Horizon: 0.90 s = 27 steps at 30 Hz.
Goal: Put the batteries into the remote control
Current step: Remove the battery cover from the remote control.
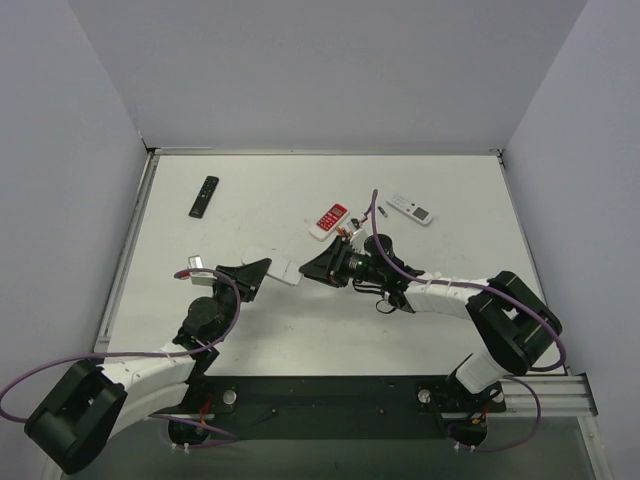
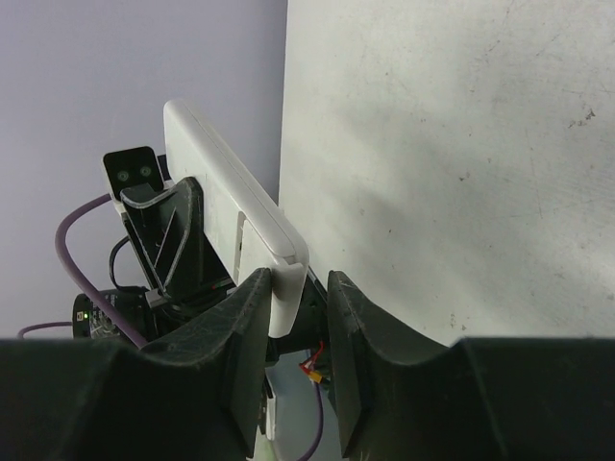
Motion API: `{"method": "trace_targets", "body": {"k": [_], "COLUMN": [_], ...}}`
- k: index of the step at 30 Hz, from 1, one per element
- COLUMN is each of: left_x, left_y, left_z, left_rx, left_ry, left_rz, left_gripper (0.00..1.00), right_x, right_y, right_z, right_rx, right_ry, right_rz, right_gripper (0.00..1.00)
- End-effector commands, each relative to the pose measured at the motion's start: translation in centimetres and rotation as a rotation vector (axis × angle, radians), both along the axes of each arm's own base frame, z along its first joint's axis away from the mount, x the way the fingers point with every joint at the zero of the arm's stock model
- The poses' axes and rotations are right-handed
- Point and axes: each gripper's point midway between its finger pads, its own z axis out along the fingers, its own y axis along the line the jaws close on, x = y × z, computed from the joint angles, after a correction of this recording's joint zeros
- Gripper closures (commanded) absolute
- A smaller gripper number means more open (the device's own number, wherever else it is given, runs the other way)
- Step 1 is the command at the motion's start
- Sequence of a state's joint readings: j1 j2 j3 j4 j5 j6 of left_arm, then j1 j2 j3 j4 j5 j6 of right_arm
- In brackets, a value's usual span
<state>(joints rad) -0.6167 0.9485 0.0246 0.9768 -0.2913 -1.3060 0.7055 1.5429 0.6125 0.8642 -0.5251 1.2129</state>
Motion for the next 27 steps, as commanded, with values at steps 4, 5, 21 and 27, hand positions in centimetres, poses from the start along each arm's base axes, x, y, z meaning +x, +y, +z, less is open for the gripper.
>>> {"method": "trace_targets", "body": {"k": [4,5,21,27], "left_x": [-0.5,-0.4,0.0,0.1], "left_y": [0.3,0.3,1.7,2.2], "left_z": [1.3,1.3,0.7,-0.5], "left_rx": [-0.061,-0.061,-0.074,-0.089], "left_ry": [-0.056,-0.056,-0.028,0.026], "left_rz": [0.005,0.006,0.077,0.103], "left_gripper": [1.0,1.0,1.0,1.0], "right_x": [0.2,0.2,-0.1,0.1], "right_y": [0.6,0.6,0.0,-0.1], "right_z": [1.6,1.6,1.8,2.5], "right_rx": [0.081,0.083,0.13,0.167], "right_ry": [-0.032,-0.028,-0.021,-0.042], "right_rz": [0.019,0.02,0.018,0.02], "right_gripper": [0.75,0.75,1.0,1.0]}}
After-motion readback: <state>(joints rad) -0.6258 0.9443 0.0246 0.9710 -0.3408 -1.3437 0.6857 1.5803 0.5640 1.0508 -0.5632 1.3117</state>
